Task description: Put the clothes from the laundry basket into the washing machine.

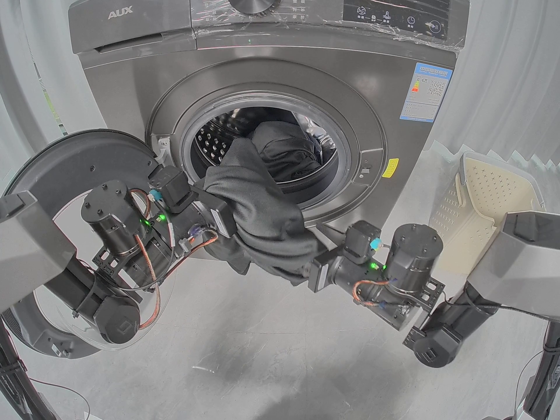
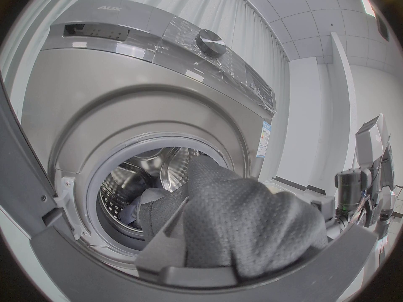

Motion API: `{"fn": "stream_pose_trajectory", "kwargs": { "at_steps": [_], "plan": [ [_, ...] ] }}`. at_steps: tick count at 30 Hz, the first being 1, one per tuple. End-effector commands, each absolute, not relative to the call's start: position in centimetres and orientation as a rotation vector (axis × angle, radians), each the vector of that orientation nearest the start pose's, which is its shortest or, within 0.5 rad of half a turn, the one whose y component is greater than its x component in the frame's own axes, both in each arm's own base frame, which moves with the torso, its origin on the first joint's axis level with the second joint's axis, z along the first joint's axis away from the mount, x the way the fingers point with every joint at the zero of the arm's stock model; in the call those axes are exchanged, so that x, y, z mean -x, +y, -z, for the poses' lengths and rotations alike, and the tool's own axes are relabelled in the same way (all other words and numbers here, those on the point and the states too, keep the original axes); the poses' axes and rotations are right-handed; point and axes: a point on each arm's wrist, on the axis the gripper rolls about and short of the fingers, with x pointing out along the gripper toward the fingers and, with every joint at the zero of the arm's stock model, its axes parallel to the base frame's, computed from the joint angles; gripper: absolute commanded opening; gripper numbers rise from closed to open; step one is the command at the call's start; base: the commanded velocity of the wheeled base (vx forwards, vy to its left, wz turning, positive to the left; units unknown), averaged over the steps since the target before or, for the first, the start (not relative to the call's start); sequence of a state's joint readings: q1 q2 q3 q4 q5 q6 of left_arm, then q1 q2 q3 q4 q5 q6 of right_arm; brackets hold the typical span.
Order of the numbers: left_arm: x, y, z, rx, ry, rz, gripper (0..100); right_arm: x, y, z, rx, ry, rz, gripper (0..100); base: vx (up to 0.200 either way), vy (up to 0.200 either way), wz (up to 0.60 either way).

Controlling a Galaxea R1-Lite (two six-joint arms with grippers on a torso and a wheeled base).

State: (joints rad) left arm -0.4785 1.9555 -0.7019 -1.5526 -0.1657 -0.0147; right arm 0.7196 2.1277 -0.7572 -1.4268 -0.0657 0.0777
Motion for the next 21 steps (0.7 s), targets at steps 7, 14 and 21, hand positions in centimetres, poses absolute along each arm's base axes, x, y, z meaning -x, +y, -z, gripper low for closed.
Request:
{"fn": "stream_pose_trajectory", "kwargs": {
  "at_steps": [7, 14, 21],
  "plan": [
    [-27.1, -13.7, -18.0, 0.06, -0.308, 0.619, 0, -20.4, 18.4, -11.1, -0.014, 0.072, -0.776, 100, 0.0, 0.0, 0.0],
    [-25.8, -12.9, -16.5, 0.037, -0.237, 0.608, 0, -20.3, 15.8, -10.0, 0.013, 0.13, -0.7, 100, 0.0, 0.0, 0.0],
    [-24.5, -12.5, -13.9, -0.009, -0.124, 0.616, 0, -21.3, 15.1, -9.5, 0.015, 0.145, -0.655, 100, 0.0, 0.0, 0.0]
  ]
}}
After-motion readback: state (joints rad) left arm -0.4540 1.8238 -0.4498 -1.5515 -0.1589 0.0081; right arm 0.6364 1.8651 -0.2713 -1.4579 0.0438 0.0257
